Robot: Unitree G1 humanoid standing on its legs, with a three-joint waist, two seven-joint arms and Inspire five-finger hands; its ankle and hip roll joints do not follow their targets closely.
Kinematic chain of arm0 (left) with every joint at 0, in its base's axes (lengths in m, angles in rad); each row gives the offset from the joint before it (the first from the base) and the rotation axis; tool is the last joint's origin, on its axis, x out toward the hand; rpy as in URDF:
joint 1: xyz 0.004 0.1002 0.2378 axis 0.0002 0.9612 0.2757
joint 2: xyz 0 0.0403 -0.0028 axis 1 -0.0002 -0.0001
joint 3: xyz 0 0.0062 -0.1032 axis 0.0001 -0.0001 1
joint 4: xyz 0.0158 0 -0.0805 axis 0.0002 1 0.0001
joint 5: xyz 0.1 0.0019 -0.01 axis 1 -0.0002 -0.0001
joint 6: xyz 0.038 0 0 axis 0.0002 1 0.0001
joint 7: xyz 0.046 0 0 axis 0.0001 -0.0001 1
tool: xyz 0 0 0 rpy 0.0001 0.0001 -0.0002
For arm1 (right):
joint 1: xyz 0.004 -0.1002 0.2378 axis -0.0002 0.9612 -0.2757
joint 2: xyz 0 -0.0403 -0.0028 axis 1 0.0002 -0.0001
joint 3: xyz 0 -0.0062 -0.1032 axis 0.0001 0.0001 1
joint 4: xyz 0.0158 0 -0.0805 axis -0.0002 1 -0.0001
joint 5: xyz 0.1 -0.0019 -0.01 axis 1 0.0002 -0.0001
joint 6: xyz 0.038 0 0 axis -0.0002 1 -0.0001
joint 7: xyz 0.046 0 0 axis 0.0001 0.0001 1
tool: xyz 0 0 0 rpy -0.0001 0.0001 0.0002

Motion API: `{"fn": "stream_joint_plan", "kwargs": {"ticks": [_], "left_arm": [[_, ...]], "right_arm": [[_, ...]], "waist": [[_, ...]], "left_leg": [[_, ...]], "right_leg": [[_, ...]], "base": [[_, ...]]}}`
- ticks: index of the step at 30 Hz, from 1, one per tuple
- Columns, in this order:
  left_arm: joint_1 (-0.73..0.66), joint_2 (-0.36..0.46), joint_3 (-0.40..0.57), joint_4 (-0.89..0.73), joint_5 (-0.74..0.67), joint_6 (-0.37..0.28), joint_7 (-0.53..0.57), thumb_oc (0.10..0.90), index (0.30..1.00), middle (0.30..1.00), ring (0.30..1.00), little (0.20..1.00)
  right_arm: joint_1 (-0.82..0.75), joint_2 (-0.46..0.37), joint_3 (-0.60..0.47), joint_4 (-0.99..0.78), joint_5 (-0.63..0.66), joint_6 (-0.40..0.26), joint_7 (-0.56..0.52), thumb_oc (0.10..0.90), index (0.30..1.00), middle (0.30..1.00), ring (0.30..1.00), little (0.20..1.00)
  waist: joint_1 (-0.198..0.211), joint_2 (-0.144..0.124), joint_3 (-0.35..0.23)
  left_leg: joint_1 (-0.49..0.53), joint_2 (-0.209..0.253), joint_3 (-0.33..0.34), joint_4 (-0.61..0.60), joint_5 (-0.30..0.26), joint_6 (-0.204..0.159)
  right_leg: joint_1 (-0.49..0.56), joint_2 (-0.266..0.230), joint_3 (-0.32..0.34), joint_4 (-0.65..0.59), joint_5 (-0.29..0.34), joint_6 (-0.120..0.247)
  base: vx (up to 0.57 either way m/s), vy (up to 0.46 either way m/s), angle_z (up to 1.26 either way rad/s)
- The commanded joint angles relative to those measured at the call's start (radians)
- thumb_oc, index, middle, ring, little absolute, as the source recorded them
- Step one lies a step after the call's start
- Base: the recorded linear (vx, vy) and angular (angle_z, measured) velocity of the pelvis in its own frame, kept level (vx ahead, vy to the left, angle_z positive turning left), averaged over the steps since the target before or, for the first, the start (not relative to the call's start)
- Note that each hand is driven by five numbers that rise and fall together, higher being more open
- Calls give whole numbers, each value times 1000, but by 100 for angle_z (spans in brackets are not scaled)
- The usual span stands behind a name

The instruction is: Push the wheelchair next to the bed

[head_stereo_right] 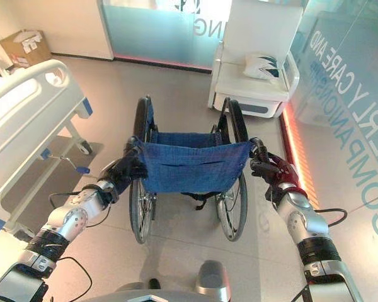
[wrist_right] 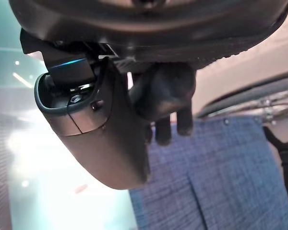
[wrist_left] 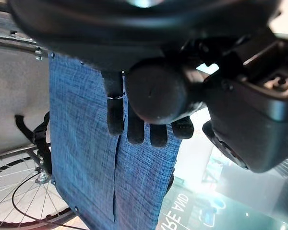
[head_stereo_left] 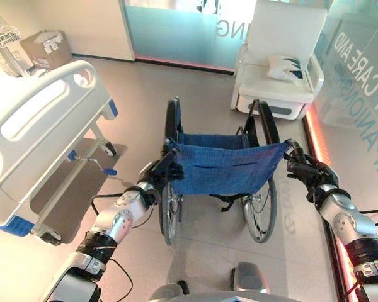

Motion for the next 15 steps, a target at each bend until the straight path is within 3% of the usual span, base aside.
{"fn": "stream_joint_plan", "kwargs": {"ticks": [1, 5, 7, 10, 12, 13, 15], "left_arm": [[-191, -139, 26, -43, 32, -273, 45, 400, 300, 300, 300, 300], [-171, -120, 36, -49, 15, -306, 60, 400, 300, 300, 300, 300], [-167, -111, 57, -49, 5, -314, 75, 400, 300, 300, 300, 300], [-158, -98, 75, -79, -22, -304, 111, 400, 300, 300, 300, 300], [-146, -90, 96, -96, -53, -290, 136, 400, 300, 300, 300, 300], [-122, -88, 113, -102, -82, -291, 130, 400, 300, 300, 300, 300], [-109, -93, 130, -104, -80, -285, 120, 400, 300, 300, 300, 300]], "right_arm": [[-145, 114, 177, -103, 54, -28, 148, 400, 300, 300, 300, 300], [-139, 97, 167, -135, 42, -31, 157, 400, 300, 300, 300, 300], [-161, 92, 169, -138, 25, -31, 164, 400, 300, 300, 300, 300], [-182, 89, 179, -148, 22, -19, 162, 400, 300, 300, 300, 300], [-194, 94, 195, -161, 8, -3, 159, 400, 300, 300, 300, 300], [-179, 86, 195, -176, -10, -1, 172, 400, 300, 300, 300, 300], [-165, 77, 191, -191, -18, 0, 175, 400, 300, 300, 300, 300]], "waist": [[1, -3, -55], [-29, -3, -50], [-32, 1, -70], [-36, 13, -92], [-32, 13, -100], [-22, -4, -101], [-11, -11, -97]], "left_leg": [[40, -125, -35, 90, -153, -5], [85, -128, -67, 103, -207, -2], [91, -109, -65, 134, -231, -12], [89, -68, -56, 222, -158, -62], [36, -39, -37, 403, -33, -111], [-80, -6, -14, 616, 63, -147], [-159, 38, 13, 734, 68, -156]], "right_leg": [[-100, 38, -42, -153, 143, 11], [-166, 79, -7, -197, 190, 21], [-137, 77, -11, -165, 125, 5], [-107, 96, -15, -156, 70, -24], [-52, 115, -23, -176, 32, -65], [18, 118, -28, -204, 7, -102], [64, 119, -53, -209, -23, -126]], "base": [[438, -268, -29], [267, -202, 23], [250, -366, 66], [169, -300, 47], [223, -384, 28], [231, -395, 28], [190, -284, -1]]}}
